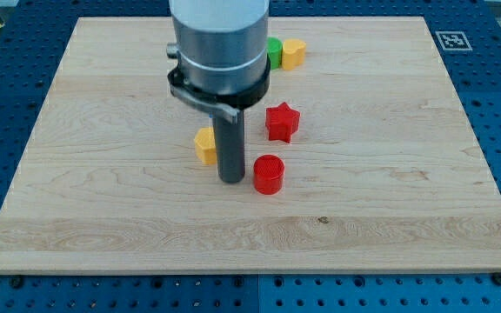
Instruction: Move your arm above the red circle
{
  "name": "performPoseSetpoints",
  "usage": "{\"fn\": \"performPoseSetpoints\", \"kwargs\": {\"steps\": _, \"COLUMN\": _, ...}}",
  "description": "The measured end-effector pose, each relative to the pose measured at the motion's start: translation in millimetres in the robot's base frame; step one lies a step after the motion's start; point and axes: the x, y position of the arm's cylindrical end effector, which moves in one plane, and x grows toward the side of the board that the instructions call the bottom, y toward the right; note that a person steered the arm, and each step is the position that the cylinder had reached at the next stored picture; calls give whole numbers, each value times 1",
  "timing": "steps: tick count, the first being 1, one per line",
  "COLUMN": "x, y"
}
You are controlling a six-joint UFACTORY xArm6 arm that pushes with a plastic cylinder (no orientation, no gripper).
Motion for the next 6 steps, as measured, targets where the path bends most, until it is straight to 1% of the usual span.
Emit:
{"fn": "performPoseSetpoints", "kwargs": {"steps": 1, "x": 17, "y": 0}}
{"fn": "performPoseSetpoints", "kwargs": {"steps": 2, "x": 17, "y": 0}}
{"fn": "performPoseSetpoints", "kwargs": {"steps": 3, "x": 1, "y": 3}}
{"fn": "performPoseSetpoints", "kwargs": {"steps": 4, "x": -26, "y": 18}}
{"fn": "performPoseSetpoints", "kwargs": {"steps": 5, "x": -37, "y": 45}}
{"fn": "performPoseSetpoints", "kwargs": {"steps": 6, "x": -37, "y": 70}}
